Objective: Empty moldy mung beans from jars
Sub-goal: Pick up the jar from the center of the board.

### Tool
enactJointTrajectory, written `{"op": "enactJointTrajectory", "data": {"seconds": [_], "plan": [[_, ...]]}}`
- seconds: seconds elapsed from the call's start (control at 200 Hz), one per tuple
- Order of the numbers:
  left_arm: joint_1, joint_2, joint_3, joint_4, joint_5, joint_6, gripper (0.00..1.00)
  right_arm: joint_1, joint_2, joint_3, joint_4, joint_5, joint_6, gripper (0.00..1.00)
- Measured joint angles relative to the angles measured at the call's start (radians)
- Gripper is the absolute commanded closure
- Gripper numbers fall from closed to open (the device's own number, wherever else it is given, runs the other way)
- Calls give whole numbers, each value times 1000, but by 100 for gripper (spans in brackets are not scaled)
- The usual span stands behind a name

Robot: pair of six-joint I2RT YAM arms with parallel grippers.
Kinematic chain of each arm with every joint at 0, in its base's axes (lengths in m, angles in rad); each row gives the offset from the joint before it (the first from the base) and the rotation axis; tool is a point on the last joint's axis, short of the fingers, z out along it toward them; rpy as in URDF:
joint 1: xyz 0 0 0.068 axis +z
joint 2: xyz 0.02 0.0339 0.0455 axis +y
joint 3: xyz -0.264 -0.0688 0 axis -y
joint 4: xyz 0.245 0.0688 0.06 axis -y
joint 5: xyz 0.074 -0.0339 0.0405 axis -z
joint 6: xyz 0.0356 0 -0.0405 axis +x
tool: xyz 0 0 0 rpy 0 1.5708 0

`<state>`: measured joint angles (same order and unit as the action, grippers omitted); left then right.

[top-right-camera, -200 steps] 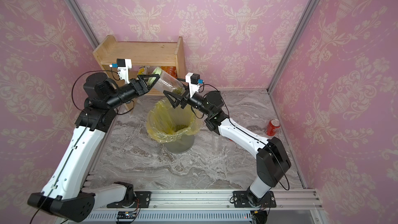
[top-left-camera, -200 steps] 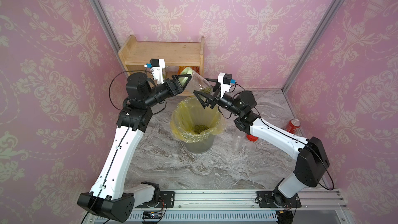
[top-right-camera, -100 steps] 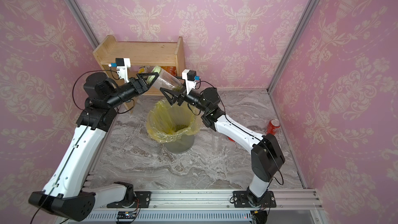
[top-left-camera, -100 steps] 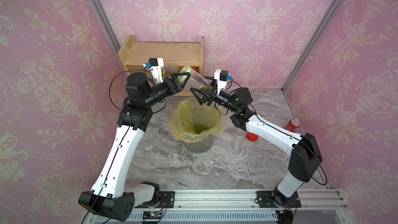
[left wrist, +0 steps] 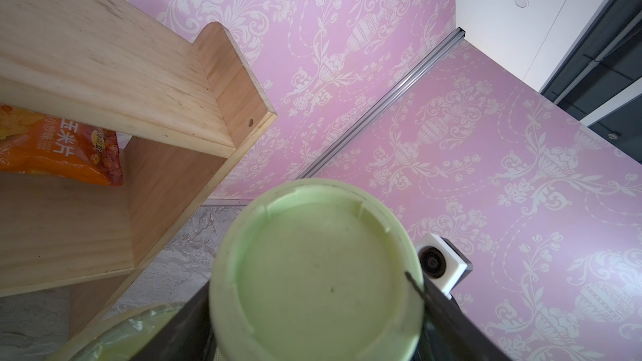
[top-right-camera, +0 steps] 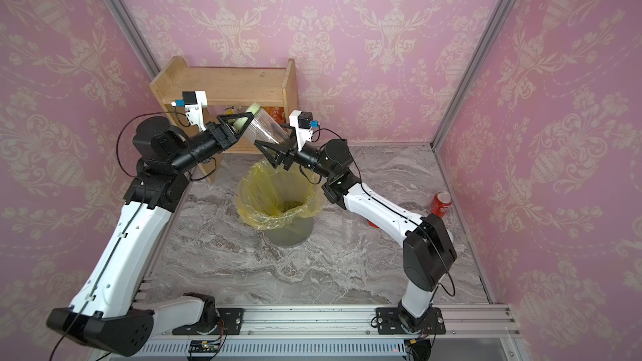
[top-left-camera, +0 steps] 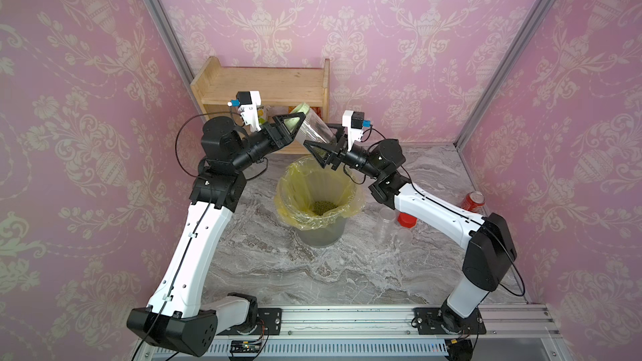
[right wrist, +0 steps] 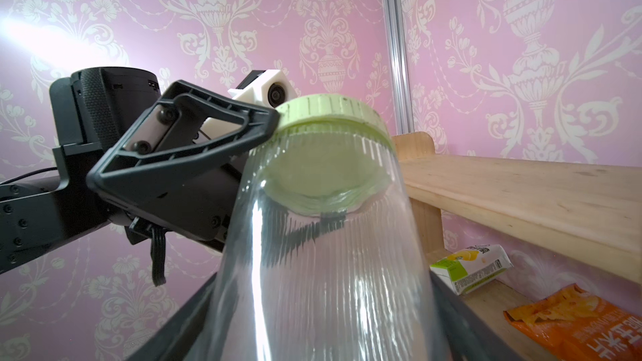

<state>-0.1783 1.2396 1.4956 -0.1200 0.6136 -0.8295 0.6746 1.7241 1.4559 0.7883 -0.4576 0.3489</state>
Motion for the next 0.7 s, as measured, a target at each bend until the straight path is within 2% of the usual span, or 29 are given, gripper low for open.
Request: {"op": "enactJointTrajectory", "data": {"seconds": [0.16,0.225,0.325,0.42,0.7], "plan": [[0,-9,-35,25,-7,-15,77,0,-4,-14,-10,1,4,50],[-1,-11,-44,30,-7,-22,65,0,-9,-21,-16,4,7,51],[-6,-13,-47,29,-8,-26,56,0,-22,-34,-20,11,9,53],[-13,-19,-51,31,-10,-27,42,0,-36,-43,-28,11,8,57],[-19,-34,-69,38,-8,-27,33,0,-58,-58,-46,1,22,59]]}}
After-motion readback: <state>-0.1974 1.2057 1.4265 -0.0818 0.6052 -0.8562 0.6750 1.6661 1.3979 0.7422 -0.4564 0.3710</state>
